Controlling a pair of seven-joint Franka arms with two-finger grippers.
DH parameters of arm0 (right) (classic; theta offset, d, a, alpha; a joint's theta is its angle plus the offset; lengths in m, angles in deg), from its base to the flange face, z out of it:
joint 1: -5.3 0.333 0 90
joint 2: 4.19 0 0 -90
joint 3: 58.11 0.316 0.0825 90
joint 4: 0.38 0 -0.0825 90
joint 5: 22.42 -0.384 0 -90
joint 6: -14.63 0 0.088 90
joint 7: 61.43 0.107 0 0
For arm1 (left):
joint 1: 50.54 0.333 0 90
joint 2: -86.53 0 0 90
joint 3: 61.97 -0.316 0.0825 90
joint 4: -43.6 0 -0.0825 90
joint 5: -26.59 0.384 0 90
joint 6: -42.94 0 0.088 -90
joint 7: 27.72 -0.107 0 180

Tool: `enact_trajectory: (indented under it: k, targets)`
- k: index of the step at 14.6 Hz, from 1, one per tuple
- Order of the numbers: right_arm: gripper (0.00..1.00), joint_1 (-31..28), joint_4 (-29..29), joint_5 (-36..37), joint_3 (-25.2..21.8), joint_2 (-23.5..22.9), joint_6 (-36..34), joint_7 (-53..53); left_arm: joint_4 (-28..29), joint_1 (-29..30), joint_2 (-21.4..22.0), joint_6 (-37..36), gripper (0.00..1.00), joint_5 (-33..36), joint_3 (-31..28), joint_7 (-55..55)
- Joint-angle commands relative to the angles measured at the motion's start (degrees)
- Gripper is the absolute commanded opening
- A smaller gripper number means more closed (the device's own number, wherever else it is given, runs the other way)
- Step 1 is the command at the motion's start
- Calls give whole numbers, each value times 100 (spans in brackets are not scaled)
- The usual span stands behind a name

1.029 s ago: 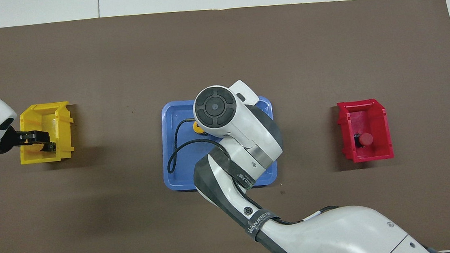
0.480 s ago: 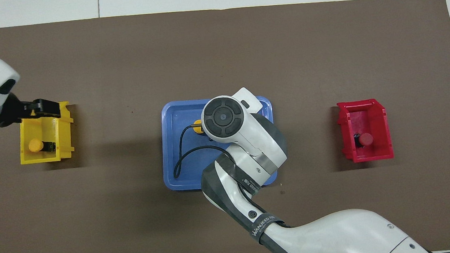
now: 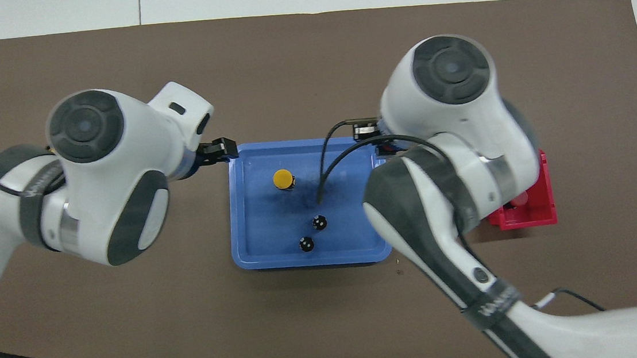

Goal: Sort red and yellow buttons by color
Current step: 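Carry the red button to the red bin while the left gripper reaches yellow, then lift the second yellow button with the left gripper toward the yellow bin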

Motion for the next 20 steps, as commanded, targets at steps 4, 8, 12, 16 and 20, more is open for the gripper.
enact_trajectory:
  k: [4,8,12,16,20]
  targets:
    - [27,-1711,-1821,-160,75,1199,432,-2635,-80,-940,-700,559,100,78,-133,1023]
    - [27,-2073,-2824,-160,75,1472,1426,-3140,-80,-932,-797,674,62,61,-133,1085]
    - [27,-2073,-3440,-160,75,1446,2270,-3183,-98,-888,-920,867,15,69,-142,1270]
    - [27,-2152,-3686,-160,75,1218,2859,-3333,-290,-862,-955,781,2,43,-177,1288]
    - [28,-2143,-3941,-160,75,1130,3352,-3315,-1477,-388,-842,-957,1,78,-247,1209]
